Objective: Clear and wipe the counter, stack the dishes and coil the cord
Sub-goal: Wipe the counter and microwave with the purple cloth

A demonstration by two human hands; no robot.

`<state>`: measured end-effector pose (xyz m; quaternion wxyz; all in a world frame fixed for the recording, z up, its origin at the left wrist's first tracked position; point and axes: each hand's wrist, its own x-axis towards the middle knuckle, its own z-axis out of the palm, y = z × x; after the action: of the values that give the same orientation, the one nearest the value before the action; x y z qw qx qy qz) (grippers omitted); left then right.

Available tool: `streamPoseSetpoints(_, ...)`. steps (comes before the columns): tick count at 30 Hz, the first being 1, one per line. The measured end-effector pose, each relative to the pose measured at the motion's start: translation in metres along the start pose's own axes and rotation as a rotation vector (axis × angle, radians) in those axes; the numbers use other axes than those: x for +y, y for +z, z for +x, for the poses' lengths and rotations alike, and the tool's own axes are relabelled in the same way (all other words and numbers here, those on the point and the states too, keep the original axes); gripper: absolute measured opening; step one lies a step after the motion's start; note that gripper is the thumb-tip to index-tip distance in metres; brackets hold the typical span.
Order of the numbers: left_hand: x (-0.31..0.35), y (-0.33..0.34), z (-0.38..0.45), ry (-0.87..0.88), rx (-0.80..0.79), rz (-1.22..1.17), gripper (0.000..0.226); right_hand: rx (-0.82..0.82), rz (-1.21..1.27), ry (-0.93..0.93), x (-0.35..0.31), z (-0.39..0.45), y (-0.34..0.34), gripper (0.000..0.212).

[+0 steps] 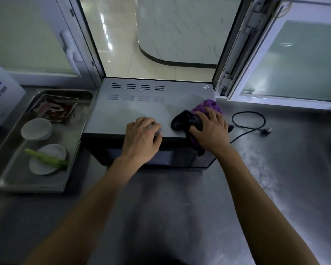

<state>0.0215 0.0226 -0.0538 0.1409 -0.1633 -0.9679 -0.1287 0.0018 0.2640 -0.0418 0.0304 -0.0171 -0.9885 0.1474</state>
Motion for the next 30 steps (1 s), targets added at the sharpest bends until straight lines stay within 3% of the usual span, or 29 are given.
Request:
streamPoseSetpoints(15,-0.099,-0.026,-0.024,-0.094,0.064,0.016,0.013,-0.086,-0.048,-0.109,-0.107,0.035,0.033,0.064)
streamPoseSetpoints(30,-0.194,-0.051,-0.059,-0.128,0.203,-0.103,0.022,-0.105,-0.062,-0.198,-0.254,0.067,0.080,0.064)
